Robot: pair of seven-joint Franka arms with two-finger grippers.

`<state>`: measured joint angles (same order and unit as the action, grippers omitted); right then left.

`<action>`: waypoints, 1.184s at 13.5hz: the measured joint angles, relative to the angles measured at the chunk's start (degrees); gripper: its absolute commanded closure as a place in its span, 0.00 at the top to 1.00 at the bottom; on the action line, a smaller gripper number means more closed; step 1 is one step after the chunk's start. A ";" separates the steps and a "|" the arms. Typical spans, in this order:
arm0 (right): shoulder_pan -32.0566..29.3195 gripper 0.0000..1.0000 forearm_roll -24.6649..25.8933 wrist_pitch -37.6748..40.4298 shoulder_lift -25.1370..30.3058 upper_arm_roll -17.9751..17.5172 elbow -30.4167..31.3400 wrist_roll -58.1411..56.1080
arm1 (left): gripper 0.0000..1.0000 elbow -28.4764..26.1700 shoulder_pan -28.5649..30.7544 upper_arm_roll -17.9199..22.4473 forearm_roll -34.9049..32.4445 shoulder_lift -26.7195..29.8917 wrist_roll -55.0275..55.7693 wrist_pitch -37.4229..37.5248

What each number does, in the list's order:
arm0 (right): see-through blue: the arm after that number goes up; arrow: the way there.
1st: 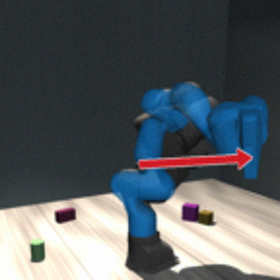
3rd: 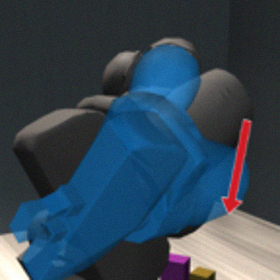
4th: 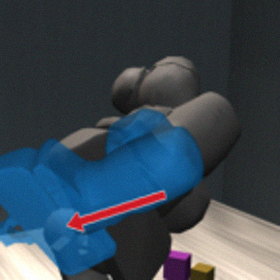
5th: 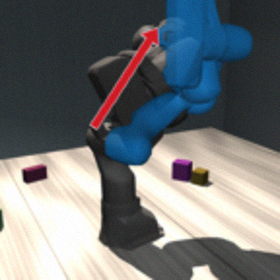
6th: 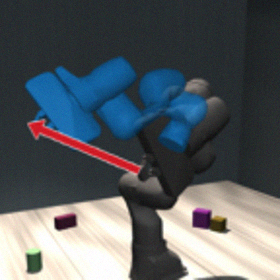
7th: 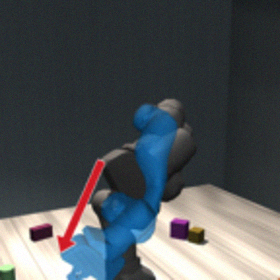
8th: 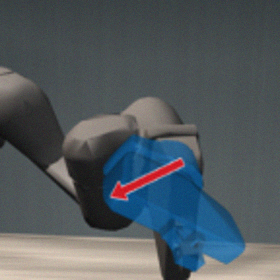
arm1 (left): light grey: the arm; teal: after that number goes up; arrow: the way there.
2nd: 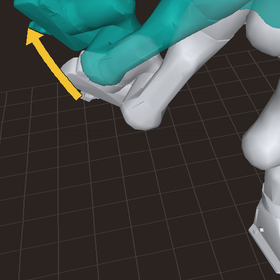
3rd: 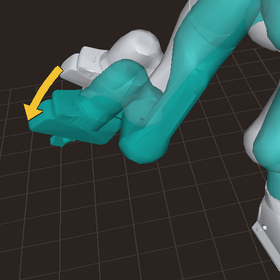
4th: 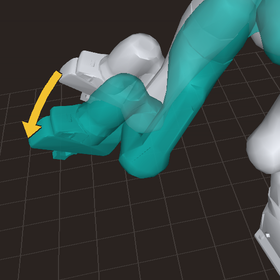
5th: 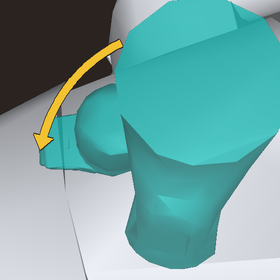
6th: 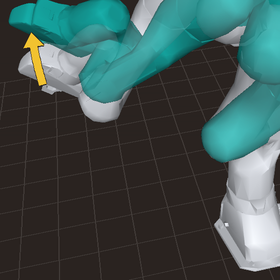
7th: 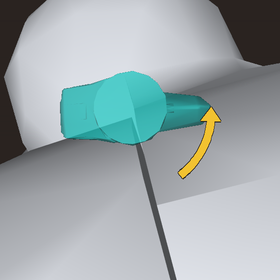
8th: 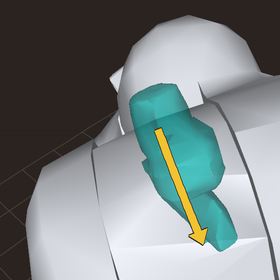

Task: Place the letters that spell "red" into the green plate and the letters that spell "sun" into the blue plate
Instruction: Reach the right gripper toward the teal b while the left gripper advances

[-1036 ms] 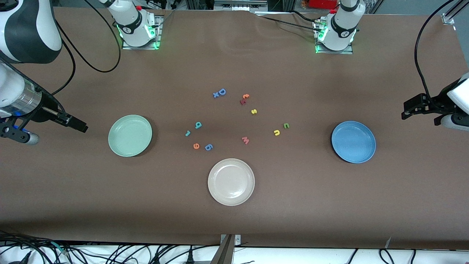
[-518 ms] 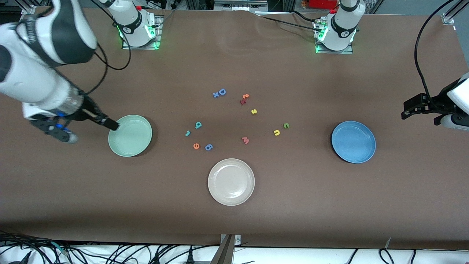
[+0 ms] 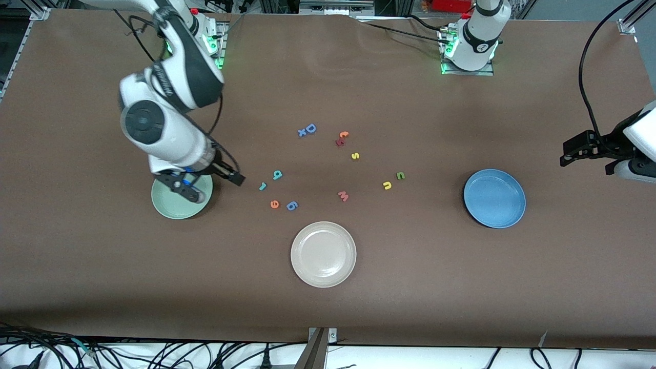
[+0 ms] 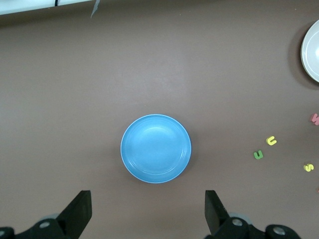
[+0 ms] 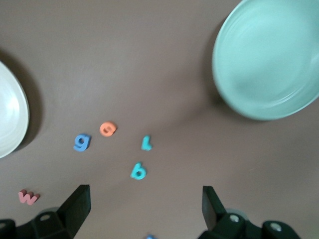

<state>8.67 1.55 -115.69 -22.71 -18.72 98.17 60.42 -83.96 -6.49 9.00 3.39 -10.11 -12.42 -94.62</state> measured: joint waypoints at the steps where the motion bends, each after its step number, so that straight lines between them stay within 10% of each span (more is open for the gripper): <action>1: 1.52 0.99 0.00 -1.71 -1.42 0.01 0.61 2.47 | 1.00 -0.07 -0.24 -0.08 0.02 -0.17 0.00 0.10; 16: 5.97 0.98 0.00 -21.52 -12.87 0.12 9.51 12.17 | 1.00 -1.31 -7.90 -1.44 3.73 -14.32 0.78 -1.57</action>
<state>14.64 1.55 -137.21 -35.59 -18.59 107.68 72.59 -85.27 -14.38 7.56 7.12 -24.43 -11.64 -96.19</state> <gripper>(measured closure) 0.009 0.000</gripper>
